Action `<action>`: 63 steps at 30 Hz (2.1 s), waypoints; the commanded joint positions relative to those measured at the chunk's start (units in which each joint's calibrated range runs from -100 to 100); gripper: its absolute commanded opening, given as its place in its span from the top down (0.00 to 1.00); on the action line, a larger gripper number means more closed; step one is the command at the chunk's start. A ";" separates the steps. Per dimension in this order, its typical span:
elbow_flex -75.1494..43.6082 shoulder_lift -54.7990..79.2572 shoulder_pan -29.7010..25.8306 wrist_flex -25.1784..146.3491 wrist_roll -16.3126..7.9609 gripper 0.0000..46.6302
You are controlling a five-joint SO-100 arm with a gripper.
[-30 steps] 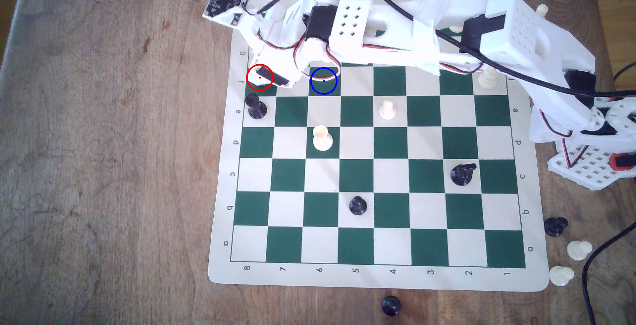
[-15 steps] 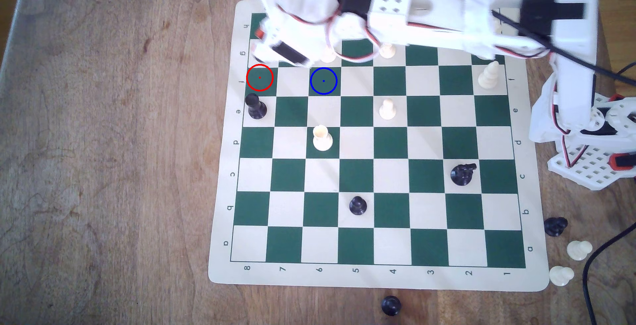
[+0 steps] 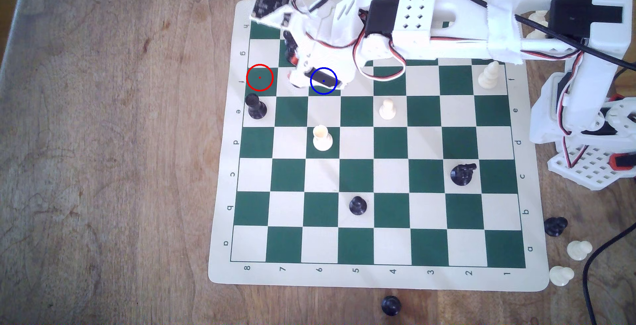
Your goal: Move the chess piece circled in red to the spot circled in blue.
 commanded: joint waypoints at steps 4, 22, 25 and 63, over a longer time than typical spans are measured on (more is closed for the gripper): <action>-0.18 -3.12 2.40 -0.16 1.03 0.99; 1.09 1.72 2.71 -0.33 1.61 0.99; 1.36 2.06 3.03 -0.24 1.81 0.99; 13.33 -15.17 2.24 4.75 0.54 0.62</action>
